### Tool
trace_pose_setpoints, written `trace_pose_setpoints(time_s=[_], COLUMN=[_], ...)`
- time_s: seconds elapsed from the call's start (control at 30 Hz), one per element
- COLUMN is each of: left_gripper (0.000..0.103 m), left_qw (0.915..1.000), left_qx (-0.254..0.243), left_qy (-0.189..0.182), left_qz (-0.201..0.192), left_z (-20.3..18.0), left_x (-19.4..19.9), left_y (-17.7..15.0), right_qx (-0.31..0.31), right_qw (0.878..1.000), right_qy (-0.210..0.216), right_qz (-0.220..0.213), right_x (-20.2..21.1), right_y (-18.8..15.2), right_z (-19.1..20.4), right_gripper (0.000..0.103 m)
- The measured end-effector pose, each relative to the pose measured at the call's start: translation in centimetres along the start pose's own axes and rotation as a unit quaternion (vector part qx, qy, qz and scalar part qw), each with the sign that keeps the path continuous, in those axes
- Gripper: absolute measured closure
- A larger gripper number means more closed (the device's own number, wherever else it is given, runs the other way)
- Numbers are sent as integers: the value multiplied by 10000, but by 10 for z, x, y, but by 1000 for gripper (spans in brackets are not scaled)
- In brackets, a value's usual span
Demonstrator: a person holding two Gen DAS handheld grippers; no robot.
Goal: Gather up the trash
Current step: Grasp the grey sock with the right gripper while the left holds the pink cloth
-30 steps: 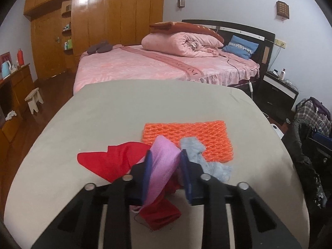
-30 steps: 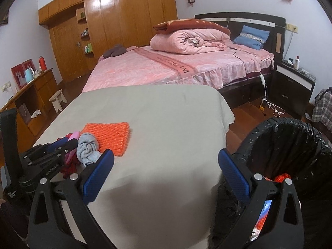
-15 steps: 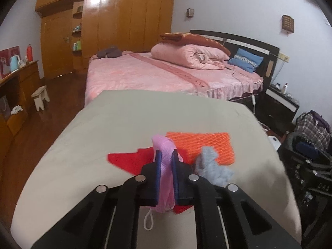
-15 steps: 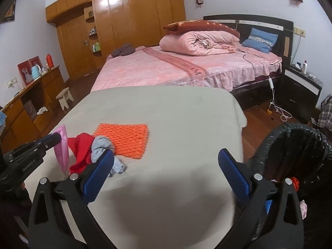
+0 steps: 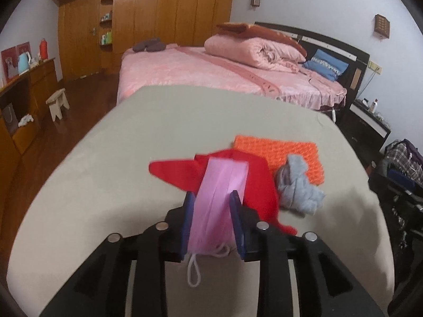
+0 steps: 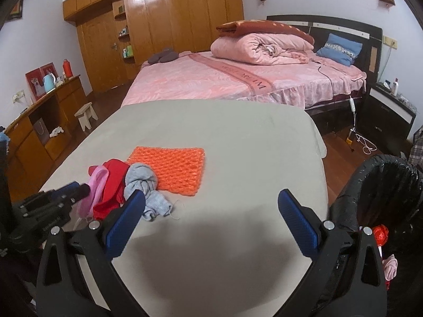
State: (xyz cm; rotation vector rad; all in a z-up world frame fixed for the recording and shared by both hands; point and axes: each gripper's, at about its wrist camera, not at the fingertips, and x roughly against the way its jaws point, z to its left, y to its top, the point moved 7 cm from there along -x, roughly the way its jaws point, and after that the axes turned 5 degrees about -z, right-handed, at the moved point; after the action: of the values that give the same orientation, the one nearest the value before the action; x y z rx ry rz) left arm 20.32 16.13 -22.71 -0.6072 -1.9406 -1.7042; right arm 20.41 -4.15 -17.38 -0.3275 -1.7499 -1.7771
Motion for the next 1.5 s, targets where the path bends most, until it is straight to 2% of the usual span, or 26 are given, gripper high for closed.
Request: trace_pose_setpoints(time_s=[0.17,0.33,0.4,0.6,0.87,1.1,1.17,1.27,1.5], left_gripper=[70,95,98,98,98,98,98,98,98], left_qw=[9995,9992,9993,9996,9994,9993,9993,9994,9993], left_qx=[98,105,96,152,253,271,254,203,99], left_qy=[0,-216,-291,-145,85,135,132,124,75], left_qz=[284,324,203,-200,-238,-210,-224,-257,-343], left_z=[4,0,-1,11,30,37,39,36,24], left_x=[-12,-12,-7,18,28,32,33,35,43], left_y=[-11,-15,-13,3,7,3,3,5,11], right_qx=[45,116,137,192,292,379,301,290,193], right_qw=[10000,9998,9996,9991,9981,9952,9931,9920,9941], right_qy=[57,166,216,366,467,484,666,835,881], right_qz=[36,70,74,67,268,765,917,901,605], right_x=[-4,-10,-12,-17,-38,-63,-63,-58,-28], right_y=[-1,-1,0,1,-4,-23,-30,-31,-13], right_z=[7,20,26,43,66,76,77,78,66], right_gripper=[5,5,5,6,7,27,48,60,65])
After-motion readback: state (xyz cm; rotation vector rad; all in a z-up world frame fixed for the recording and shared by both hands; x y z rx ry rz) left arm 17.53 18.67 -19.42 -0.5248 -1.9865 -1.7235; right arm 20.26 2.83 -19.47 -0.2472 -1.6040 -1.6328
